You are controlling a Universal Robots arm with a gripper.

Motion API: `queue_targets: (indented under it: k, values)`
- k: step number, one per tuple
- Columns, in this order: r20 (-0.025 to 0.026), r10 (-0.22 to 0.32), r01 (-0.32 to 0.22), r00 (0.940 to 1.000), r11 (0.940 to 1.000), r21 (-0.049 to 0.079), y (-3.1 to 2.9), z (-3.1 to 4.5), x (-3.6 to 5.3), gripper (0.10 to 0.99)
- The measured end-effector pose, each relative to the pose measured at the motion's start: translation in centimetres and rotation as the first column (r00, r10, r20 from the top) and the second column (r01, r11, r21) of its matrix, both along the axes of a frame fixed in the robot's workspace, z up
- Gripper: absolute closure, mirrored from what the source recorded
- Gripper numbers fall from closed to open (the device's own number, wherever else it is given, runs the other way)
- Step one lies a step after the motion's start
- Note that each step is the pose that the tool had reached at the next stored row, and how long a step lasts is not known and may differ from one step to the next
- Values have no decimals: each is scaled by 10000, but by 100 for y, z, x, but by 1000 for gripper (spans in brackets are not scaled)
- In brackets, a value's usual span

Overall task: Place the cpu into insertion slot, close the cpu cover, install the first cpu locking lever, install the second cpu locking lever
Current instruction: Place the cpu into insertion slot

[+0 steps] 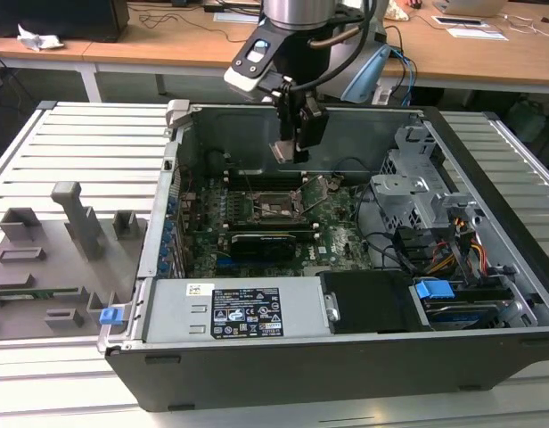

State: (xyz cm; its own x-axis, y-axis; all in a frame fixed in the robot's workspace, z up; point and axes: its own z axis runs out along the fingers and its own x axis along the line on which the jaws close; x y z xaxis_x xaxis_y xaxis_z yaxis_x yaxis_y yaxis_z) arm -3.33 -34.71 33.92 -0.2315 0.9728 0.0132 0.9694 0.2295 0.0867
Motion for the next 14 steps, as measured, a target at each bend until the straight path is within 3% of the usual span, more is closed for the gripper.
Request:
queue_targets:
  k: [14]
  values:
    - [0, -162, 162, 9999, 9999, -24, 0, -36, 0, 553]
